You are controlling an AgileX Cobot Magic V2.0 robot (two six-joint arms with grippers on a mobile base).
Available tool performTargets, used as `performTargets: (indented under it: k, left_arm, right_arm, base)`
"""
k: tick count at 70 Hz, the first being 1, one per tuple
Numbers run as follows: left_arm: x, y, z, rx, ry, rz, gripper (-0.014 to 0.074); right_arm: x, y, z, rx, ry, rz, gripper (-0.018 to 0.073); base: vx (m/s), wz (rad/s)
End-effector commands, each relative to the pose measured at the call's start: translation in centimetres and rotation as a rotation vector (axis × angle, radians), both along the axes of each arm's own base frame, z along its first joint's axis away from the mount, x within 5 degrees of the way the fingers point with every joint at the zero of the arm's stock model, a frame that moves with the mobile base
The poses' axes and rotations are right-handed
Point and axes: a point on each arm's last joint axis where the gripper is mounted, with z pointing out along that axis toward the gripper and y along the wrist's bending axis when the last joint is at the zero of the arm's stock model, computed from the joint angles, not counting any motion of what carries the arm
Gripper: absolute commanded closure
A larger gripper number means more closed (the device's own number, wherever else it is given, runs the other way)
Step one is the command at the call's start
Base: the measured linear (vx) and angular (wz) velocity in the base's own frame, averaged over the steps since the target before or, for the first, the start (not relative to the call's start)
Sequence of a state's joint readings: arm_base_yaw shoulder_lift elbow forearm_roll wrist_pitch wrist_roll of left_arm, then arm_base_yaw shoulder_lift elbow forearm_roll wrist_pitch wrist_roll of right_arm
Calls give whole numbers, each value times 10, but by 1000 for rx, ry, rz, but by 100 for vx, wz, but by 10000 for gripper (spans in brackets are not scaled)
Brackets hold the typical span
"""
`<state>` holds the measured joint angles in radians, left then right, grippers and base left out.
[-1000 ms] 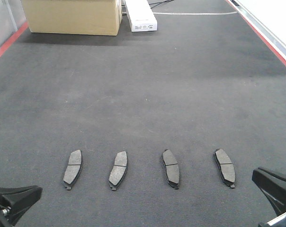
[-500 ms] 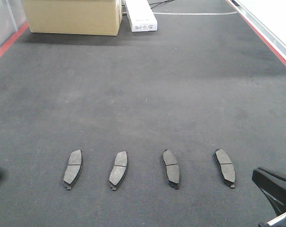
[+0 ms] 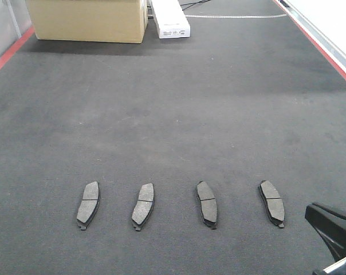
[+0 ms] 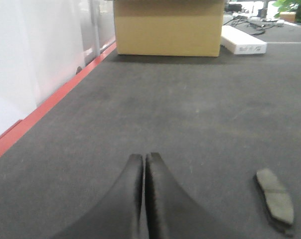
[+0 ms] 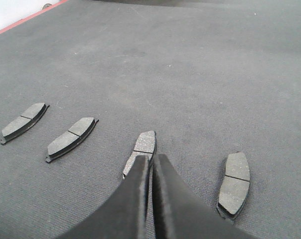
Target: Move and align brake pads A on conveyor
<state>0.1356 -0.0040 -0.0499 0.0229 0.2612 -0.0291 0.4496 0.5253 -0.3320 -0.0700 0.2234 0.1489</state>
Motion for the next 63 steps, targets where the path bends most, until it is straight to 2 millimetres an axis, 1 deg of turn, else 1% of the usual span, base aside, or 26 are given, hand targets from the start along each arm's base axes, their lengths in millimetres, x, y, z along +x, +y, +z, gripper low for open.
performTargets:
  k: [1, 10, 14, 27, 63]
  left_arm:
    - [0, 0, 3, 20, -114, -6, 603]
    - [3, 0, -15, 2, -99, -7, 603]
    - [4, -1, -19, -11, -95, -18, 603]
    - [4, -3, -19, -7, -92, -66, 603]
    - [4, -3, -18, -7, -90, -66, 603]
  right_arm:
    - [3, 1, 16, 24, -97, 5, 560]
    - [3, 1, 16, 24, -97, 5, 560]
    - [3, 1, 16, 24, -97, 5, 560]
    - [3, 1, 16, 24, -97, 5, 560]
    - [3, 1, 16, 24, -97, 5, 560]
  base:
    - [0, 0]
    - [0, 0]
    - [0, 0]
    - [0, 0]
    - [0, 0]
